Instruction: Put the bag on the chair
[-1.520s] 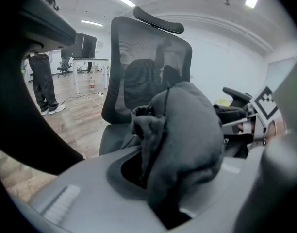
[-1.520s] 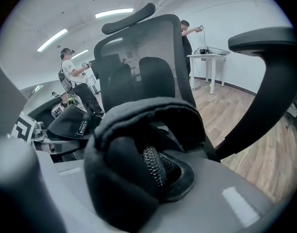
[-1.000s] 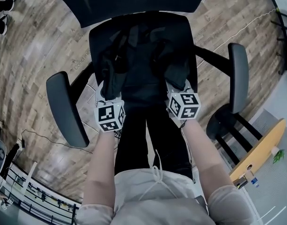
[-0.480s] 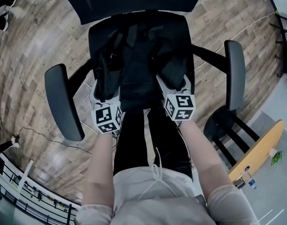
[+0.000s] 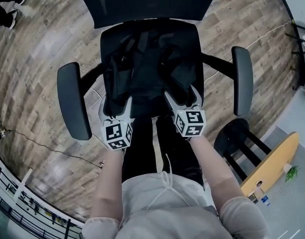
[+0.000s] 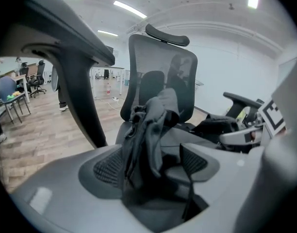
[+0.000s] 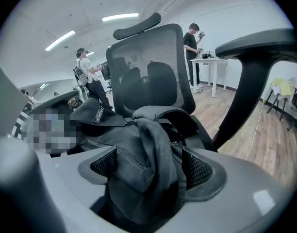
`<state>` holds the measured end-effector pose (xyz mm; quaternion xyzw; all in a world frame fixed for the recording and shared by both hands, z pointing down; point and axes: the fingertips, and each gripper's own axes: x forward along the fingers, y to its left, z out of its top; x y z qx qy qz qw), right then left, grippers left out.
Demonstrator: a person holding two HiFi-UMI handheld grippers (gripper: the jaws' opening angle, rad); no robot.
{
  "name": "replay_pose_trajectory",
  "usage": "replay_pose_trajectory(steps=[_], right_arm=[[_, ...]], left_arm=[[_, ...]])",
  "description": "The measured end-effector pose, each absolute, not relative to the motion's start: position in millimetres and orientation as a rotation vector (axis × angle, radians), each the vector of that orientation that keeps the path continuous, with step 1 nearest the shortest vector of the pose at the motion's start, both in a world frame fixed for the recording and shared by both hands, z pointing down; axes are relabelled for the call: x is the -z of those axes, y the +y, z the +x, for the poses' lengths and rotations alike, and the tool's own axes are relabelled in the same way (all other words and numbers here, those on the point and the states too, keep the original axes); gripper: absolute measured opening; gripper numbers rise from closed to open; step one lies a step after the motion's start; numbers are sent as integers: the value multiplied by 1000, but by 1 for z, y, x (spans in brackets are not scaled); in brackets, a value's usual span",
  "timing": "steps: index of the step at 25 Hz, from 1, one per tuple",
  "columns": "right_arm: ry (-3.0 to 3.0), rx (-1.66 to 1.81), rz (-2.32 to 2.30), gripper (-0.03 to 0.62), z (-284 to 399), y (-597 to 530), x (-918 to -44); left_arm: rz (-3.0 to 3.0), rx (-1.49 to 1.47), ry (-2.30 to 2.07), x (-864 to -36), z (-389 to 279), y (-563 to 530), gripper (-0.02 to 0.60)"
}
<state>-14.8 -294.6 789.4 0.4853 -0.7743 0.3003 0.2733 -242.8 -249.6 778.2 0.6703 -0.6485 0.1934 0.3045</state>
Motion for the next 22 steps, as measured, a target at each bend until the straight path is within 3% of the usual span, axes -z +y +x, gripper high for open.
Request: replay_pose_trajectory(steps=[3,9,12,16,22], right_arm=[[-2079,-798,1327,374,-15,-288,-769],[-2064,-782,1399,219,-8,-282,-716],[-2056,-779,1467,87,0,-291,-688],[-2088,-755,1494,24,-1,-310,-654],[-2192,-723,1487,-2,-10,-328,-589]], left_arm=[[1786,-511,-1735,-757,-240,-243,347],[1784,-435,-1763,-699,-232,-243,223],[1797,-393,-1772,-670,-230,-247,176],[1844,-348,-1787,-633,-229,-264,71],[1959,-281,-1791,-568,-227,-285,29]])
